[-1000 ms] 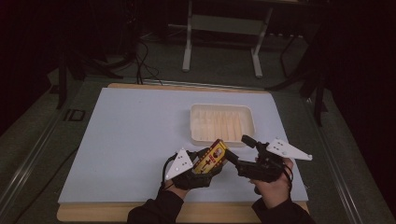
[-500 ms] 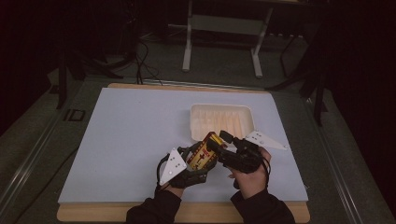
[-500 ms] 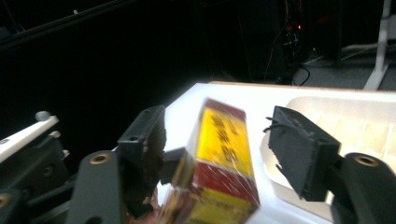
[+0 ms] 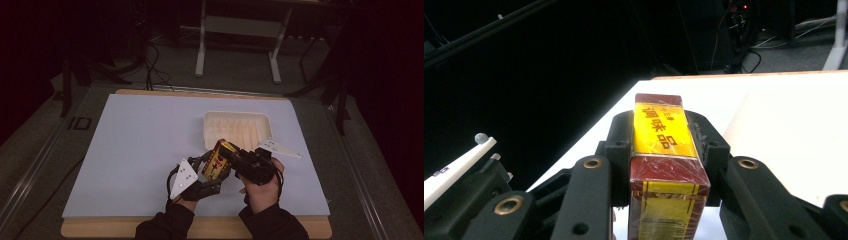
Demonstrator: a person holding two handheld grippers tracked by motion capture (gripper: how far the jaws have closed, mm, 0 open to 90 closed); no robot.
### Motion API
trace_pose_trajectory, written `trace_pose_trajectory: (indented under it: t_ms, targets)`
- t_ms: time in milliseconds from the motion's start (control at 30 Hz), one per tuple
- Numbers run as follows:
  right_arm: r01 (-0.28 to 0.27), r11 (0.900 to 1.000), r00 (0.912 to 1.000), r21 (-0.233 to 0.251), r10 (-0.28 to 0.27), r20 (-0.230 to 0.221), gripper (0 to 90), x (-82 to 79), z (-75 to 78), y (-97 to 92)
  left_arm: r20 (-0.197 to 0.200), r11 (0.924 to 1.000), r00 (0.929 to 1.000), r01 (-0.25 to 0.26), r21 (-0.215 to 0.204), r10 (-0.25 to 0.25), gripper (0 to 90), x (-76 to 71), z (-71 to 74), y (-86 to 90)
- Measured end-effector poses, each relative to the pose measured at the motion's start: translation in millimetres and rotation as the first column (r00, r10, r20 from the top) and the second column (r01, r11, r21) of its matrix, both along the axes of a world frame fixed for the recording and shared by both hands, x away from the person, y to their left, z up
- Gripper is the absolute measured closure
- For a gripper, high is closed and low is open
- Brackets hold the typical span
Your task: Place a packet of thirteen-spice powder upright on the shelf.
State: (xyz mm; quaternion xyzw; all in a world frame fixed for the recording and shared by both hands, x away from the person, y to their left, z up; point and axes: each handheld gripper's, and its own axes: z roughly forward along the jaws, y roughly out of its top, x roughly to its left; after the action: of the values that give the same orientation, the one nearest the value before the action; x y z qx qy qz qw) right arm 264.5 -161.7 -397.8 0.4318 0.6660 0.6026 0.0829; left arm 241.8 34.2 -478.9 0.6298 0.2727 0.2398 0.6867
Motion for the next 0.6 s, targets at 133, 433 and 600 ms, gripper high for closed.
trace_pose_trajectory:
  t_ms: [133,433,600]
  targets:
    - [-0.002,1.0,1.0,-0.008,0.002,-0.003,67.9,1.6,1.4,1.3,-0.009,1.0,1.0,-0.004,-0.006,0.004,32.4,0.6,1.1,0.3]
    - [-0.017,0.9992,0.9996,-0.037,0.018,0.022,68.0,5.1,9.2,5.1,-0.049,0.9997,0.9986,-0.022,0.006,0.022,16.7,4.1,8.8,0.7]
    - [0.004,0.9971,0.9983,-0.076,0.0,0.059,67.9,5.8,13.9,2.9,-0.079,0.9996,0.9965,-0.024,0.012,0.025,7.7,4.8,14.2,3.1]
